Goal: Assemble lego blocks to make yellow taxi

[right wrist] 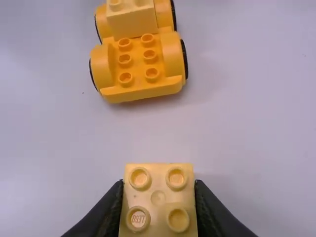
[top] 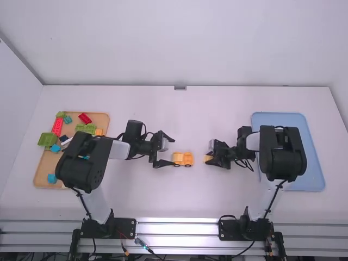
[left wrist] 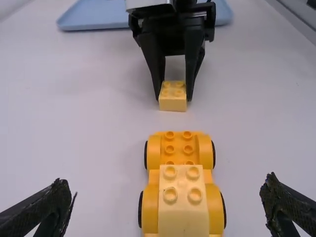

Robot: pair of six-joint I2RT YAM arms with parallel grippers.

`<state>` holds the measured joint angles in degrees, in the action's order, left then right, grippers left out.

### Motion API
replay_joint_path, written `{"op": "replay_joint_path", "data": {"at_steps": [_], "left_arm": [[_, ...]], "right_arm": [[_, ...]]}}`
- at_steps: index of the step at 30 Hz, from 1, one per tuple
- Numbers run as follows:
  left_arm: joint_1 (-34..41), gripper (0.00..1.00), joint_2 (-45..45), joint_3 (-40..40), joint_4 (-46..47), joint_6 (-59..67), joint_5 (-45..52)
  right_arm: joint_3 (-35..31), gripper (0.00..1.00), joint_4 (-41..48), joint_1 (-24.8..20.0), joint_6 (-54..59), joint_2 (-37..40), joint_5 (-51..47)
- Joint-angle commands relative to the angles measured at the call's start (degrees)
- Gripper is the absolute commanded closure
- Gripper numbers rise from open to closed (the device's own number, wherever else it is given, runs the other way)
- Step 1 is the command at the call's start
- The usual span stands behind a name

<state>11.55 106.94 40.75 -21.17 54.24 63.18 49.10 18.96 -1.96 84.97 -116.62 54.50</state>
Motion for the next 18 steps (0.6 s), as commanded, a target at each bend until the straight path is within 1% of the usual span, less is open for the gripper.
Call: {"op": "replay_joint_path", "data": {"at_steps": [1, 5, 6, 7, 8, 12, 18], "left_arm": [[1.8, 0.01, 1.5, -0.8, -1.8, -2.6, 0.4], [4.0, 0.01, 3.9, -1.0, -4.3, -3.7, -2.5], [4.4, 0.01, 4.7, -0.7, -4.9, -5.7, -2.8], [4.4, 0.01, 4.7, -0.7, -4.9, -5.7, -2.8], [4.4, 0.01, 5.6, -0.2, -4.8, -6.1, -2.5], [4.0, 0.01, 7.5, 0.1, -4.9, -6.4, -2.3], [4.6, 0.01, 8.8, 0.1, -5.5, -6.4, -2.7]], "right_arm": [[2.4, 0.80, 1.1, 0.7, -2.4, -0.3, 0.9], [6.4, 0.82, 8.0, 2.5, 0.4, -0.3, 1.1], [8.2, 0.85, 11.1, 3.1, 2.1, -0.3, 1.2], [8.2, 0.85, 11.1, 3.1, 2.1, -0.3, 1.2], [9.5, 0.86, 13.4, 3.5, 3.3, -0.3, 1.3], [11.7, 0.87, 16.4, 4.2, 4.9, -0.3, 3.2], [12.0, 0.89, 16.2, 4.3, 4.9, 0.2, 5.6]]}}
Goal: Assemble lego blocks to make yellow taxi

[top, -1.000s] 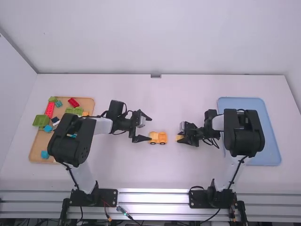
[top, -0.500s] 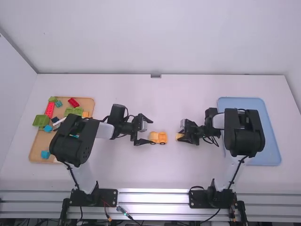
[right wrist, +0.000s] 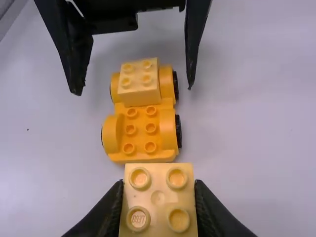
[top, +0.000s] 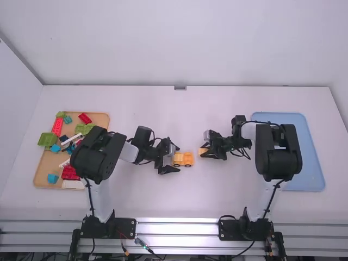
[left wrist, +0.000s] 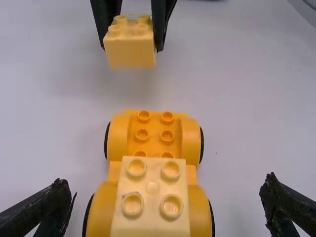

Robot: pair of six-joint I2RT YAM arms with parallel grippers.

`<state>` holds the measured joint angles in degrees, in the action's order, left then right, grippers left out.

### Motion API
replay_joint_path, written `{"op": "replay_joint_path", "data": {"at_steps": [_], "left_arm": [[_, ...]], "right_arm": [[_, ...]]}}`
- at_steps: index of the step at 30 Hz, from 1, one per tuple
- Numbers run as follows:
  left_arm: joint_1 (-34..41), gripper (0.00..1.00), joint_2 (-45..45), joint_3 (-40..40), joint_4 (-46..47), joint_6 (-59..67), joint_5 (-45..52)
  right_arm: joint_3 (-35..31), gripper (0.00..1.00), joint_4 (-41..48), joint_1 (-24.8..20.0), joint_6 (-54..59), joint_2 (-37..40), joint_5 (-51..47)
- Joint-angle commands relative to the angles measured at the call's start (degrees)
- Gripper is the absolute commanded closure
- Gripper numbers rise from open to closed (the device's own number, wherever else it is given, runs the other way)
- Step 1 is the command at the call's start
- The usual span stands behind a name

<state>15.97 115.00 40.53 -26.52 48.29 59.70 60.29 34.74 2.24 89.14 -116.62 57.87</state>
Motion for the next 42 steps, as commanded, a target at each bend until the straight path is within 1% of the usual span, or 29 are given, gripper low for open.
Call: {"op": "replay_joint_path", "data": {"at_steps": [1, 3, 5, 8, 11, 14, 16, 18, 20, 21, 25, 28, 29, 30, 31, 34, 37, 40, 42], "left_arm": [[0.2, 0.01, 0.7, 0.3, -0.3, -0.5, 0.7], [0.1, 0.00, 0.9, 0.3, -0.3, -0.5, 0.7], [0.2, 0.02, 1.8, 0.3, -1.1, -0.5, 0.9], [0.2, 0.03, 4.0, 0.4, -3.4, -0.5, 1.3], [0.1, 0.06, 4.5, 0.3, -4.5, -0.5, 3.5], [0.1, 0.21, 4.5, 0.3, -4.6, -0.5, 2.4], [0.2, 0.37, 4.5, 0.3, -4.3, -0.5, 0.9], [0.2, 0.45, 4.5, 0.3, -4.5, -0.5, 0.9], [0.0, 0.47, 4.5, 0.3, -5.0, -0.5, 0.9], [-0.2, 0.50, 4.5, 0.3, -5.5, -0.5, 0.9], [-0.2, 0.50, 4.5, 0.3, -6.1, 1.1, 0.5], [-0.2, 0.48, 4.5, 0.4, -6.4, 1.5, -2.2], [-0.2, 0.43, 4.5, 0.5, -6.5, 1.5, -3.5], [-0.2, 0.43, 4.5, 0.7, -6.3, 1.7, -3.9], [-0.2, 0.43, 4.5, 0.9, -6.3, 1.7, -3.9], [-0.2, 0.49, 4.5, 1.6, -6.2, 1.6, -3.9], [-0.2, 0.51, 4.5, 2.5, -4.7, 1.6, -3.9], [-0.2, 0.51, 4.5, 4.3, -1.0, 1.6, -3.9], [-0.2, 0.54, 4.5, 6.4, 4.0, 4.4, -3.8]], "right_arm": [[0.8, 0.89, 0.6, 0.0, 0.7, 0.5, 2.6], [0.8, 0.90, 0.7, 0.0, 0.3, 1.0, 2.6], [0.8, 0.91, 0.2, 0.2, -1.8, 2.0, 2.0], [0.8, 0.90, 0.2, 1.3, -1.8, 3.2, 1.3], [0.8, 0.92, -0.2, 2.1, -1.9, 3.6, 0.8], [0.8, 0.94, -0.1, 2.4, -1.9, 3.6, 1.0], [0.8, 0.95, -1.3, 2.8, -3.6, 3.6, 1.2], [0.8, 0.96, -4.0, 3.3, -7.8, 3.6, 0.4], [0.8, 0.96, -5.6, 3.7, -10.4, 3.6, -0.8], [0.8, 0.97, -6.4, 4.3, -11.7, 3.6, -1.7], [0.8, 0.97, -6.4, 5.8, -10.9, 3.6, -1.7], [0.8, 0.97, -7.2, 6.6, -10.9, 3.6, -1.8], [0.8, 0.99, -7.8, 7.1, -11.5, 3.6, -2.2], [0.8, 0.99, -8.2, 7.4, -12.0, 3.6, -2.3], [0.8, 0.99, -8.5, 7.6, -12.3, 3.6, -2.5], [0.8, 1.00, -9.7, 8.8, -13.4, 3.6, -3.5], [0.7, 1.00, -10.9, 9.4, -15.6, 3.7, -4.6], [0.1, 1.00, -11.5, 10.0, -15.9, 4.7, -5.8], [-2.1, 1.00, -14.2, 10.6, -16.2, 6.9, -5.6]]}}
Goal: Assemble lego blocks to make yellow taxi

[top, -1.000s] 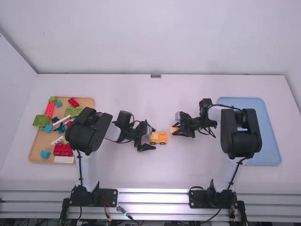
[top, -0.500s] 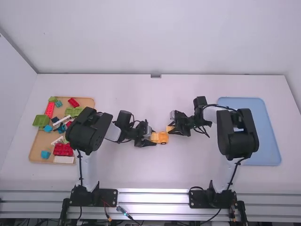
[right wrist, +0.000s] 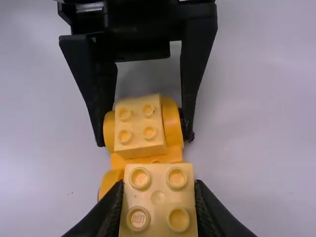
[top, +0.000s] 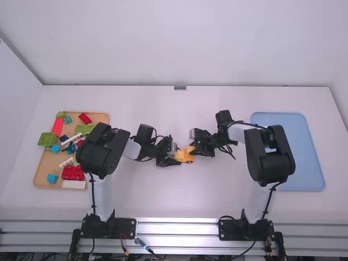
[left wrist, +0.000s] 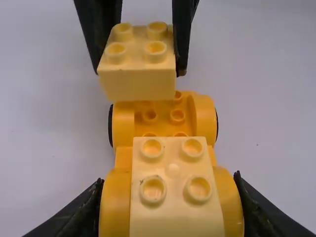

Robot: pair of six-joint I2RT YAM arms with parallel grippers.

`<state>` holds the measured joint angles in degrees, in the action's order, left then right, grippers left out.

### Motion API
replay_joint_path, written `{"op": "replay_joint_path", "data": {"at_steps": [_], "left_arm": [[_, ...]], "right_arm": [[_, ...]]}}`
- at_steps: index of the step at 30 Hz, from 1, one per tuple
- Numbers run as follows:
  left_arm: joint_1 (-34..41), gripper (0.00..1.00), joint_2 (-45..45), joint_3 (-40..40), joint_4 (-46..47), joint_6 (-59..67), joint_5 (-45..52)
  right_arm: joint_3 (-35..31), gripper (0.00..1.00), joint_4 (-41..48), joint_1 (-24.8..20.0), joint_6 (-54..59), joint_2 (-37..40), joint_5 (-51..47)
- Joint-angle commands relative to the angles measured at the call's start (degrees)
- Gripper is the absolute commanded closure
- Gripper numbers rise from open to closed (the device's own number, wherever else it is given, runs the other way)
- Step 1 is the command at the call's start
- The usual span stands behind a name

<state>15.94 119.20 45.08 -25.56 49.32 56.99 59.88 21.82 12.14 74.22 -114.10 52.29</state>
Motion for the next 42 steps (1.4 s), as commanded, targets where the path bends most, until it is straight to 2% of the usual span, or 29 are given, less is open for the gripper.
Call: {"op": "replay_joint_path", "data": {"at_steps": [1, 4, 8, 13, 20, 24, 30, 33, 34, 35, 37, 42], "left_arm": [[-0.2, 0.54, 0.3, 2.1, 3.8, 4.2, -1.0], [-0.2, 0.57, 0.3, 4.6, 11.6, 10.3, -0.9], [-0.2, 0.59, 0.3, 5.6, 14.3, 10.6, -0.9], [-0.2, 0.55, 0.3, 4.7, 14.4, 13.9, 0.9], [-0.2, 0.55, 0.3, 4.2, 13.7, 14.6, 0.5], [-0.2, 0.55, 0.3, 4.2, 11.4, 11.4, 0.3], [-0.2, 0.55, 0.3, 4.2, 11.2, 11.6, 0.4], [-0.2, 0.51, 0.3, 4.2, 11.6, 11.6, 0.4], [-0.2, 0.51, 0.3, 4.1, 11.7, 11.7, 0.4], [-0.2, 0.58, 0.3, 4.1, 12.5, 12.1, 0.7], [-0.2, 0.61, 0.3, 4.1, 12.9, 12.0, 0.9], [-0.2, 0.57, 0.3, 4.2, 13.2, 12.0, 1.0]], "right_arm": [[-2.1, 1.00, -1.7, 0.7, -1.4, 4.8, 0.0], [-6.8, 1.00, -8.8, 0.6, -5.2, 8.9, -1.4], [-10.6, 1.00, -14.0, 0.7, -8.6, 11.5, -2.6], [-12.1, 1.00, -17.1, 0.8, -11.3, 10.9, -0.8], [-10.6, 1.00, -16.3, 2.3, -11.5, 6.8, 0.0], [-8.7, 1.00, -12.9, 3.7, -11.4, 4.6, -1.4], [-8.5, 1.00, -12.6, 3.5, -11.1, 4.6, -2.5], [-8.5, 1.00, -12.8, 3.6, -11.0, 4.6, -2.9], [-8.5, 1.00, -12.8, 3.6, -11.0, 4.6, -2.8], [-8.5, 1.00, -12.7, 3.9, -10.8, 4.6, -2.9], [-8.5, 1.00, -12.8, 4.1, -10.8, 4.6, -2.9], [-9.2, 1.00, -13.0, 4.1, -8.0, 4.6, -2.6]]}}
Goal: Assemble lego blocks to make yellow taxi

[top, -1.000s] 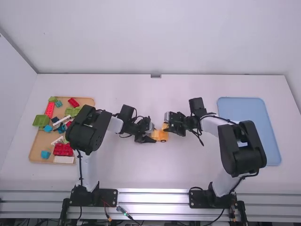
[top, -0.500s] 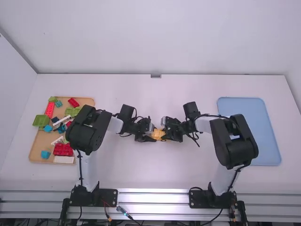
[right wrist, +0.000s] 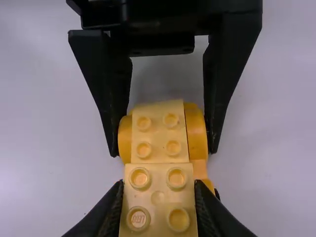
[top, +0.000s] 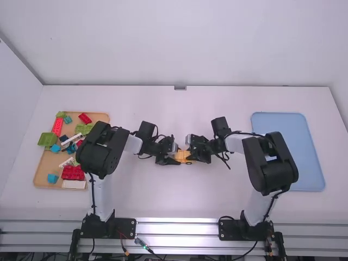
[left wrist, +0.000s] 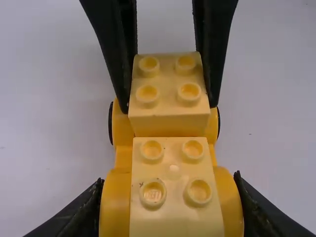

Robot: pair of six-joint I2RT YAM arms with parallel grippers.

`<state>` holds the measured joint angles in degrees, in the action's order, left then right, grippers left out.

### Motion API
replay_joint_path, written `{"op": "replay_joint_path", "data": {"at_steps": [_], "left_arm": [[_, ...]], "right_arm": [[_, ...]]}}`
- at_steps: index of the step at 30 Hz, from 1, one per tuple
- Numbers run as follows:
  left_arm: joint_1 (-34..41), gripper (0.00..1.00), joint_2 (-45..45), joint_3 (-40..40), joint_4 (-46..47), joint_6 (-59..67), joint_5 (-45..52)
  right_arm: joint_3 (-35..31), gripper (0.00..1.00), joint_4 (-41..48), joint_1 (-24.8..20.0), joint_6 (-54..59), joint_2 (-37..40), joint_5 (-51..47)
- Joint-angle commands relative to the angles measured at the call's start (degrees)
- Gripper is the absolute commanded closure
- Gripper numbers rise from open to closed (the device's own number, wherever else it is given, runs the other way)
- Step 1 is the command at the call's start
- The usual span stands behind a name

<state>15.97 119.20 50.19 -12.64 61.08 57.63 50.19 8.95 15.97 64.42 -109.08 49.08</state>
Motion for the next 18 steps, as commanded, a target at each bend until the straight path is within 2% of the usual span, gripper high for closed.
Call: {"op": "replay_joint_path", "data": {"at_steps": [1, 7, 18], "left_arm": [[-0.2, 0.57, 0.3, -1.0, 0.3, 0.2, 0.4], [-0.2, 0.57, 0.3, -1.0, 0.2, 0.3, 1.5], [-0.2, 0.56, 0.3, -1.0, -0.6, 0.1, 1.3]], "right_arm": [[0.3, 1.00, -0.5, 0.4, 1.8, -0.5, 0.6], [-3.0, 1.00, -7.4, 0.3, -0.2, -0.5, 2.3], [-3.3, 1.00, -5.5, -0.5, 1.2, -0.5, 3.7]]}}
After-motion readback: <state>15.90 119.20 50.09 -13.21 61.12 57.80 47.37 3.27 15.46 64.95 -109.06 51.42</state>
